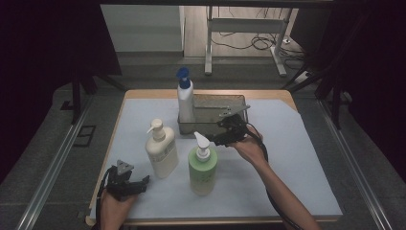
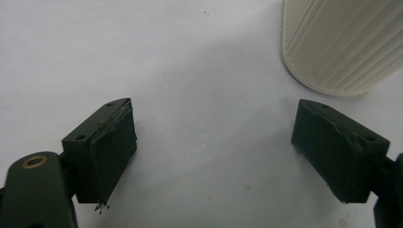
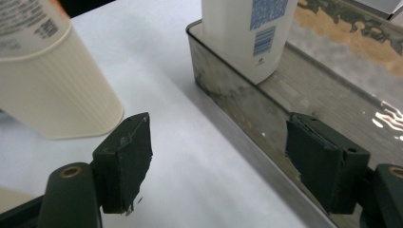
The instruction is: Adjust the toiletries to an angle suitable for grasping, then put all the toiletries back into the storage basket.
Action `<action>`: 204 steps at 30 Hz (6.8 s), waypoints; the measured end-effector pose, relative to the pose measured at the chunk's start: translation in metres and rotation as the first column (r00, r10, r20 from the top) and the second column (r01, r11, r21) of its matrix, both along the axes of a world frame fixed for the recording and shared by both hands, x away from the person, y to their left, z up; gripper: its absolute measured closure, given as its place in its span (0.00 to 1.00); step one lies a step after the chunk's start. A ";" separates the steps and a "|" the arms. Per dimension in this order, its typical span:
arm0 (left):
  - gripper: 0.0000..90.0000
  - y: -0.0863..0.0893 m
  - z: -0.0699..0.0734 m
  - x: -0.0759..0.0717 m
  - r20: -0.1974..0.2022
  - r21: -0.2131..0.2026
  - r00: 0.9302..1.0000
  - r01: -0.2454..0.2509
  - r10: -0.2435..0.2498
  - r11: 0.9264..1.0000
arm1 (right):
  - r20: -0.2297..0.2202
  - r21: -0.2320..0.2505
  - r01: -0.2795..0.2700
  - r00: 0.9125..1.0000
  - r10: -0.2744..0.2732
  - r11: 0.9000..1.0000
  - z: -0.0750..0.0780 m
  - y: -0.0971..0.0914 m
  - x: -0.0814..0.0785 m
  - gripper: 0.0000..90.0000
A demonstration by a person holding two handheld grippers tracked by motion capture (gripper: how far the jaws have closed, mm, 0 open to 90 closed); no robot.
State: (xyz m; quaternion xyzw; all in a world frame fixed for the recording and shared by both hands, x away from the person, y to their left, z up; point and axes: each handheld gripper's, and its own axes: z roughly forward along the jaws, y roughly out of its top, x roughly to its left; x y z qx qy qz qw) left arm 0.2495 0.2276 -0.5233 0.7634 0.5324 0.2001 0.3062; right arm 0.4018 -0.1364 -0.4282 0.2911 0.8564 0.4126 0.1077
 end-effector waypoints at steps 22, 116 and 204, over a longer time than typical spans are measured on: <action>0.16 0.000 0.000 0.000 0.003 0.001 1.000 -0.002 0.002 1.000 | -0.012 -0.004 -0.038 0.999 0.038 0.999 -0.014 -0.035 -0.039 0.20; 0.16 0.000 0.000 0.000 0.000 0.001 1.000 -0.003 0.003 1.000 | 0.045 -0.013 -0.133 0.990 0.133 0.991 0.005 0.031 -0.121 0.13; 0.16 0.000 0.000 0.000 0.002 -0.001 1.000 -0.002 0.002 1.000 | 0.141 0.033 0.263 0.954 -0.265 0.964 0.090 0.019 0.039 0.14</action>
